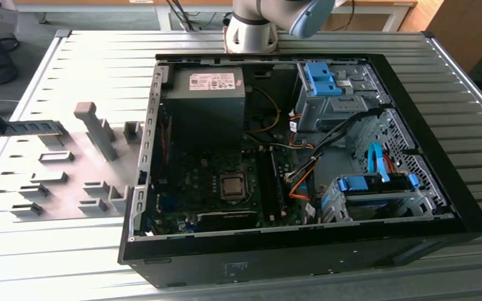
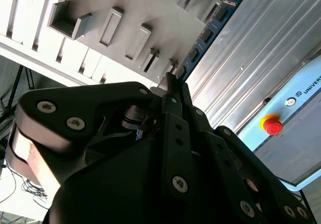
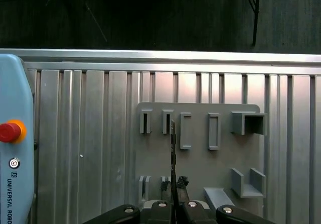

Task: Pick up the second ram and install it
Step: 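Pick up the second ram and move it above second insertion slot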

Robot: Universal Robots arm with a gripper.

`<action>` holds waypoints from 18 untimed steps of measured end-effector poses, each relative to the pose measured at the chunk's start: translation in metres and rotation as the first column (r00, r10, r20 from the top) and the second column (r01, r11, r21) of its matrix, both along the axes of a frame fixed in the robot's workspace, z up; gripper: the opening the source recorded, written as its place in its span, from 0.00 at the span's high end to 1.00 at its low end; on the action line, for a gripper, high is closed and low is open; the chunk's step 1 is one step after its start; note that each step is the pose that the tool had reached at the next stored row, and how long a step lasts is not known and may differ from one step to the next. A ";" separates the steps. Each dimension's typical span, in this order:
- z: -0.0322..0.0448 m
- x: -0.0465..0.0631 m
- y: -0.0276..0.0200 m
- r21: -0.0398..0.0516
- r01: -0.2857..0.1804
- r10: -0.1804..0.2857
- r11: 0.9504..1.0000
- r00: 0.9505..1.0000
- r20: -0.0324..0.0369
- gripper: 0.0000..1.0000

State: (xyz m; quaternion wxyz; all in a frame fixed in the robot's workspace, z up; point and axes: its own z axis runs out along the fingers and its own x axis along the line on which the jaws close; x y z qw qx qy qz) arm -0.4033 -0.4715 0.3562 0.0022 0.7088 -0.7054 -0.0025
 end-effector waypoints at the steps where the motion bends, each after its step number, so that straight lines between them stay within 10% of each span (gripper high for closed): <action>1: 0.0016 0.000 0.0000 0.000 0.000 0.000 1.000 1.000 0.000 0.86; 18: 0.0360 0.000 0.0000 0.000 0.000 0.000 1.000 1.000 0.000 0.86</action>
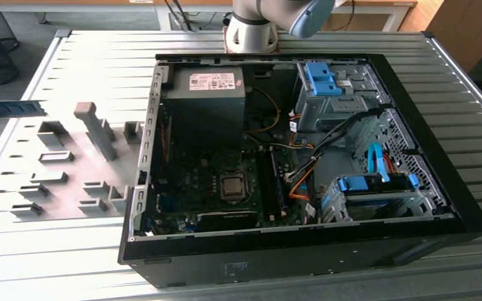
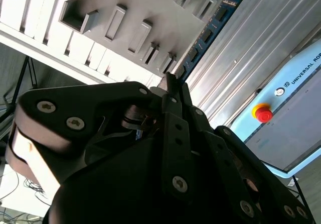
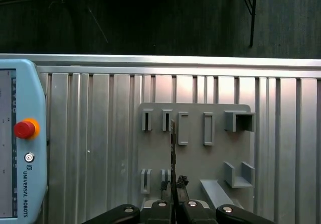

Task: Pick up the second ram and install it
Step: 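Pick up the second ram and move it above second insertion slot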

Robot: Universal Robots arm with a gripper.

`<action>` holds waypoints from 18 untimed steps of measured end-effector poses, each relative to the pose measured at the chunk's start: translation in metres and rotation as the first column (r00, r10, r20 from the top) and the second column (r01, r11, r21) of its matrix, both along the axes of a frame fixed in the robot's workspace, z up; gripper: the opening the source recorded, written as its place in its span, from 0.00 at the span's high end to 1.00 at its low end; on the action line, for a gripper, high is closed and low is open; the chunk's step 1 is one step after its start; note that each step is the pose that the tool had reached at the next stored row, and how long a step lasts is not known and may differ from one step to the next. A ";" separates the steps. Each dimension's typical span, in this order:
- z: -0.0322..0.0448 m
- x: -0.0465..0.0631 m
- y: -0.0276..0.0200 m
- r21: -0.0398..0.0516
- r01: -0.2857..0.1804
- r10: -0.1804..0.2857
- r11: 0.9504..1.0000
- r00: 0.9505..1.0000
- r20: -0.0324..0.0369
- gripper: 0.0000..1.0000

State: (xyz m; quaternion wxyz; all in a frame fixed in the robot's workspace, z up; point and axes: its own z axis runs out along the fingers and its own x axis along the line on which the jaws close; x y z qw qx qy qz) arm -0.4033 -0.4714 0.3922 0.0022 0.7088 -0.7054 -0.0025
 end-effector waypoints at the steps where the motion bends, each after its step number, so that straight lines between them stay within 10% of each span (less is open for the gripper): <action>1: 0.0020 0.000 0.0000 0.000 0.000 0.000 1.000 1.000 0.000 0.86; 18: 0.0115 0.002 0.0000 0.000 0.000 0.000 1.000 1.000 0.000 0.86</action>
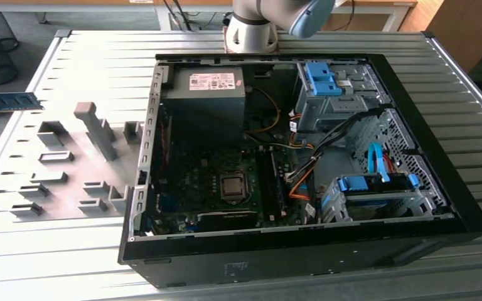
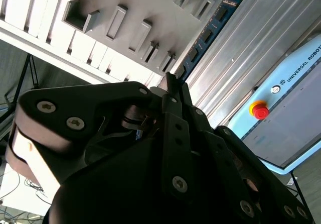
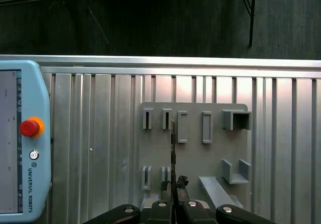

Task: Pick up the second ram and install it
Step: 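Pick up the second ram and move it above second insertion slot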

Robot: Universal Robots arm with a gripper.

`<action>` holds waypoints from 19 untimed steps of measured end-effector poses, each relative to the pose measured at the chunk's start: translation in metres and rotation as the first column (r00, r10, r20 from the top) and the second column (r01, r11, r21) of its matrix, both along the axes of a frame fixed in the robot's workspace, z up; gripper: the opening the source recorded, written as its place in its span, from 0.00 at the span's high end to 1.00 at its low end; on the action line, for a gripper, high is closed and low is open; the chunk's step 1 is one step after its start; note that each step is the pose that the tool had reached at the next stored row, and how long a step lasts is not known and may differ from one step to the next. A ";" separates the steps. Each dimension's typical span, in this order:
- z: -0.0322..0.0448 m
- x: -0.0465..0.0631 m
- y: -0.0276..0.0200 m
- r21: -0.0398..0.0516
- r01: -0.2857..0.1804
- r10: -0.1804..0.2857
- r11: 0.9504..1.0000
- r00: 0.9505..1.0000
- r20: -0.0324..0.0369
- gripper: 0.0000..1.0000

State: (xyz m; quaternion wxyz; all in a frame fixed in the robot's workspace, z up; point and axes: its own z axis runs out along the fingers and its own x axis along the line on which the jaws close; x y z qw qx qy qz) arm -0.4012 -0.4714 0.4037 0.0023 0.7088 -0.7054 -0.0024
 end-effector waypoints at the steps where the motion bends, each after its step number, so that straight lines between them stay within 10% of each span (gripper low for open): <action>1: -0.0001 0.001 0.0000 0.000 0.000 0.000 1.000 1.000 0.000 0.86; 19: 0.0000 0.008 0.0000 0.000 0.000 0.000 1.000 1.000 0.000 0.86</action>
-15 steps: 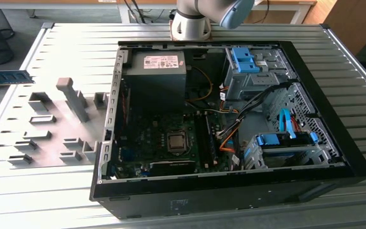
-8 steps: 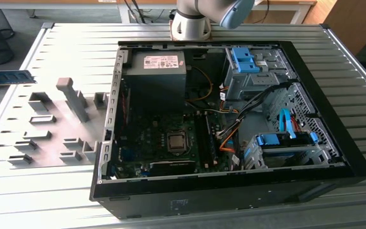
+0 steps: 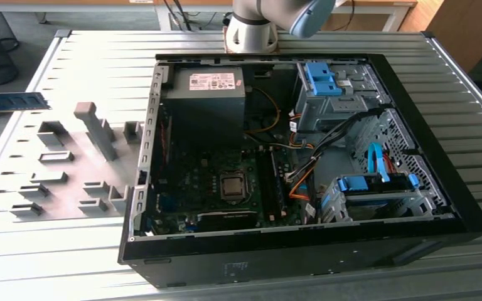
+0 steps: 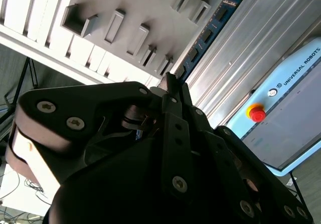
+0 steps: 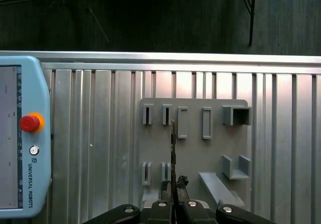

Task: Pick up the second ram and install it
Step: 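Pick up the second ram and move it above second insertion slot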

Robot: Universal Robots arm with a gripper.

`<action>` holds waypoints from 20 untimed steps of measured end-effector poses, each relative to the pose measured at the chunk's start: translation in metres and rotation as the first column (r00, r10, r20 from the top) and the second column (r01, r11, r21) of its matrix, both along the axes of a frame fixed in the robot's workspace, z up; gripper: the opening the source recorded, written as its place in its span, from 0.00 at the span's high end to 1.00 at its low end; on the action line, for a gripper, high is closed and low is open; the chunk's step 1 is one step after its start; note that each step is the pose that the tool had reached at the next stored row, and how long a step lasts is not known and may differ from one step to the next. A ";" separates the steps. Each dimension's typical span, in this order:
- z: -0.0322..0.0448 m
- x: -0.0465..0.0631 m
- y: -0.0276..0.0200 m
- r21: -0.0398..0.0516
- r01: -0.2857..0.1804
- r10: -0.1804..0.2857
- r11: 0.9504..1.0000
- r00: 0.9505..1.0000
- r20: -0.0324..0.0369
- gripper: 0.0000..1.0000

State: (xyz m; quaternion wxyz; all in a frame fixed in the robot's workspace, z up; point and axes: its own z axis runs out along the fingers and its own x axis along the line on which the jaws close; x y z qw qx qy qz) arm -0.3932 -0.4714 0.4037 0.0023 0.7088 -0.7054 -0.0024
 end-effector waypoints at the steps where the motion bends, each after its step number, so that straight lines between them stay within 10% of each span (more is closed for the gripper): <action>1: -0.0001 0.000 0.0000 0.000 0.000 0.000 1.000 1.000 0.000 0.86; 20: 0.0000 0.009 0.0000 0.000 0.000 0.000 1.000 1.000 0.000 0.86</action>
